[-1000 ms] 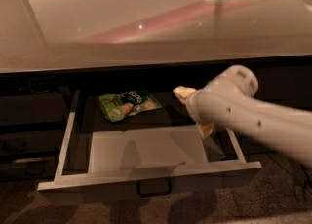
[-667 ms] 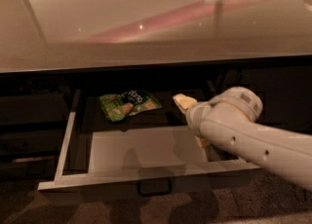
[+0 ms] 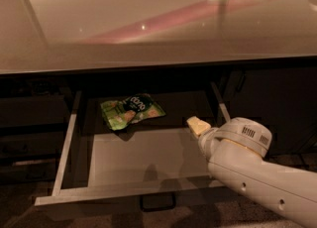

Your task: Open top drawer

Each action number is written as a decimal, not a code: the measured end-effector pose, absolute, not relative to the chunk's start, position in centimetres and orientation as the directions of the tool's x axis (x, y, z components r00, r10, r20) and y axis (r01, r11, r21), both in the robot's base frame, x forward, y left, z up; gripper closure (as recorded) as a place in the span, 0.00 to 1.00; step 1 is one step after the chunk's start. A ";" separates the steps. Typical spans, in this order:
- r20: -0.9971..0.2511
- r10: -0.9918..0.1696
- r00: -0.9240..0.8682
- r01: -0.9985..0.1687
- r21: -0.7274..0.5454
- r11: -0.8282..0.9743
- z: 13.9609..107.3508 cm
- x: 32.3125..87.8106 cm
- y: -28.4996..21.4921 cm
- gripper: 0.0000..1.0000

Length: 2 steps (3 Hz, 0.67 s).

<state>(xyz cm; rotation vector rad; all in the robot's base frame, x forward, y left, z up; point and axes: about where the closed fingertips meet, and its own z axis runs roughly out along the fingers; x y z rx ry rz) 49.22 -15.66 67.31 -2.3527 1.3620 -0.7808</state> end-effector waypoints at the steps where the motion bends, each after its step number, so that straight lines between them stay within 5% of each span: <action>1: 0.300 -0.867 0.399 -0.697 -0.516 -0.499 67.3 49.2 -15.7 0.00; 2: 0.269 -0.877 0.398 -0.699 -0.531 -0.480 67.6 49.7 -15.3 0.00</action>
Offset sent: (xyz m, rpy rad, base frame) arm 0.0113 0.0070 0.0086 0.0836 0.0085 -0.0064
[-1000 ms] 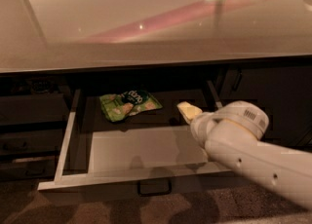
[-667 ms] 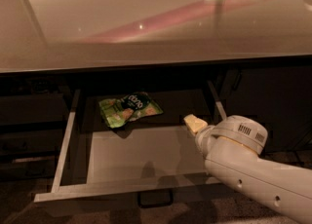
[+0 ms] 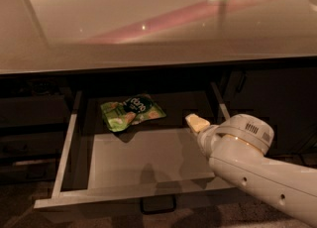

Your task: Open top drawer

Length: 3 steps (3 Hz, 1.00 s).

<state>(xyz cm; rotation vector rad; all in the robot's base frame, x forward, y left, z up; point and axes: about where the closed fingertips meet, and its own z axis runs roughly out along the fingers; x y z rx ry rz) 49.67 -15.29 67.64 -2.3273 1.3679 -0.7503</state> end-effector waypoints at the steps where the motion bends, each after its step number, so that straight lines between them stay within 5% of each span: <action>1: 0.254 -0.877 0.407 -0.678 -0.560 -0.477 67.9 47.3 -15.1 0.00; 3: 0.290 -0.885 0.364 -0.693 -0.550 -0.465 66.1 40.4 -18.2 0.00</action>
Offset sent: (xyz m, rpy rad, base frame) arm -0.1839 -0.0660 -0.0763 0.0120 -0.0110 -0.1500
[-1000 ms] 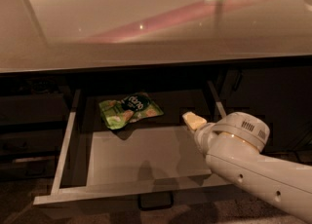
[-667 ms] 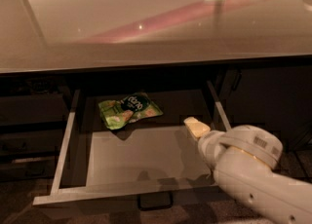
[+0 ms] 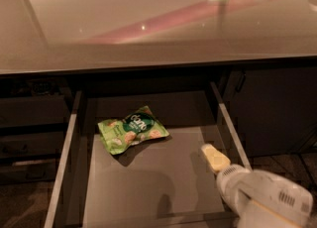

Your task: Open top drawer

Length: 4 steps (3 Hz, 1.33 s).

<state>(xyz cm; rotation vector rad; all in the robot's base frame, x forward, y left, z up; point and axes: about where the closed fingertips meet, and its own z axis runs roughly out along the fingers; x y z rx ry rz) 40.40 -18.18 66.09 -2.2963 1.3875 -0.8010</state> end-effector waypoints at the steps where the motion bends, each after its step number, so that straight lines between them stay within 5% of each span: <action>1: 0.283 -0.899 0.333 -0.715 -0.547 -0.437 65.3 39.5 -19.0 0.00; 4: 0.309 -0.928 0.208 -0.734 -0.578 -0.357 76.2 49.8 -18.2 0.00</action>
Offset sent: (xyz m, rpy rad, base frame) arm 0.0988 -0.0129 0.0852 0.0141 -0.0098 -0.1719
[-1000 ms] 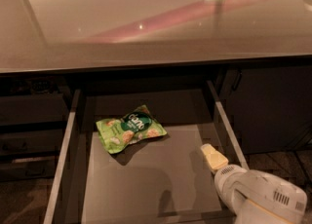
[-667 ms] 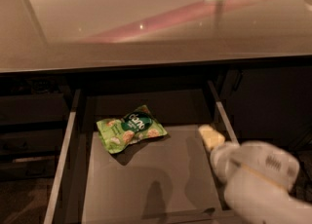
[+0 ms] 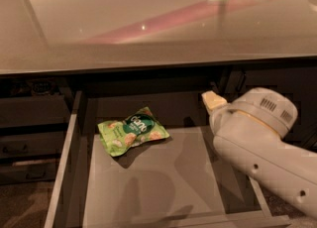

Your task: Open top drawer

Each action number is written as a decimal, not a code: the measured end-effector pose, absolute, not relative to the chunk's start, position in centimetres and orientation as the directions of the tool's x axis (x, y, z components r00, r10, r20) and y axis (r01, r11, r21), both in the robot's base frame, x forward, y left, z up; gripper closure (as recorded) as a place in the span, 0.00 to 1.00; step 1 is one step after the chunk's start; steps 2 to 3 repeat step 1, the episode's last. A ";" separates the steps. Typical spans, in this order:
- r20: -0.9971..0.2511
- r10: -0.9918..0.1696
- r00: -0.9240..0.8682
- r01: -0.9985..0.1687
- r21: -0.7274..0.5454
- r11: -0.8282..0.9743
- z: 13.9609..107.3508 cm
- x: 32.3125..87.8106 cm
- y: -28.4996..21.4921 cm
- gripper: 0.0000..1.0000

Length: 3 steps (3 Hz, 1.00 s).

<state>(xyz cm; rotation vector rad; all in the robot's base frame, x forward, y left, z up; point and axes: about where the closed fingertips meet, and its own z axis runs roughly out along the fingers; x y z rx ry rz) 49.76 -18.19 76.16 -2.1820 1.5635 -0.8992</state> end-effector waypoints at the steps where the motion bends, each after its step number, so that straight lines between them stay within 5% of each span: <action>1: 0.311 -0.929 0.201 -0.732 -0.583 -0.353 76.7 50.0 -18.2 0.00; 3: 0.311 -0.929 0.201 -0.732 -0.583 -0.353 76.7 50.0 -18.2 0.00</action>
Offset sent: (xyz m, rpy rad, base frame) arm 0.0000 0.0000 0.0000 0.0000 0.0000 0.0000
